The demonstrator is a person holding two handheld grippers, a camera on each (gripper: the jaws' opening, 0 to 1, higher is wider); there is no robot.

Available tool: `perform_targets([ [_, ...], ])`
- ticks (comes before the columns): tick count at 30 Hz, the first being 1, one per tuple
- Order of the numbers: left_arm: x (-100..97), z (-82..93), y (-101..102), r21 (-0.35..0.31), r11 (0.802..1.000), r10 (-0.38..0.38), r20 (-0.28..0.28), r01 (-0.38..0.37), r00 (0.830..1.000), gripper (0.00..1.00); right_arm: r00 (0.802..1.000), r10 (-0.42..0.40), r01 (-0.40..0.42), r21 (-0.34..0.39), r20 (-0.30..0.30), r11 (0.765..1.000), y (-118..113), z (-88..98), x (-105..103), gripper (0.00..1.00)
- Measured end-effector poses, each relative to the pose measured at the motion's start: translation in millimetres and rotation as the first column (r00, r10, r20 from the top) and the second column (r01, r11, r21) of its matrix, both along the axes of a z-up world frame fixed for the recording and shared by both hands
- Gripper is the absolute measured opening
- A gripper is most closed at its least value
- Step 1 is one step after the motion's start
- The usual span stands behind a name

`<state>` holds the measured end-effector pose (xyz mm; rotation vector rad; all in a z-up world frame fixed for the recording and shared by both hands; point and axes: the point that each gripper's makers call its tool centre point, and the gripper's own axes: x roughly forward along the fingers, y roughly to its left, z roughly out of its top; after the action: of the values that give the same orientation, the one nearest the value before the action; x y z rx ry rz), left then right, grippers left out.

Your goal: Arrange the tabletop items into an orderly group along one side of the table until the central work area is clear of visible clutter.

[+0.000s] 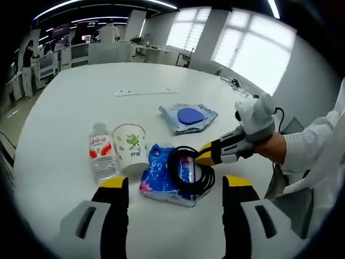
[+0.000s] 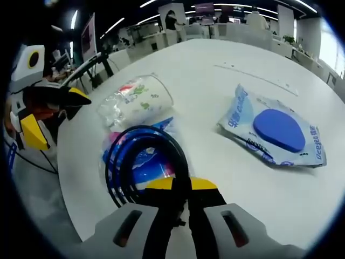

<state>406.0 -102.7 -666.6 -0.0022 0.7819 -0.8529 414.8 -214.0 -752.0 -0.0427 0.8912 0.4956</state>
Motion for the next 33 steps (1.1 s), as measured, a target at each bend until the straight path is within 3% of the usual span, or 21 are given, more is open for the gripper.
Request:
perform_targets([
  [7, 5.1, -3.7, -8, -0.001, 1.000, -0.016, -0.008, 0.016, 1.000, 0.71, 1.000, -0.008, 0.008, 0.003, 0.001, 1.000, 0, 0.0, 0, 0.05],
  [24, 10.6, -35.1, -32, 0.085, 0.994, -0.069, -0.048, 0.073, 0.996, 0.63, 1.000, -0.024, 0.024, 0.017, 0.005, 1.000, 1, -0.8, 2, 0.05],
  [33, 15.4, -53.8, -36, 0.140, 0.987, -0.073, -0.066, 0.082, 0.995, 0.50, 0.999, -0.032, 0.031, 0.027, 0.006, 0.999, 2, -1.6, 2, 0.05],
])
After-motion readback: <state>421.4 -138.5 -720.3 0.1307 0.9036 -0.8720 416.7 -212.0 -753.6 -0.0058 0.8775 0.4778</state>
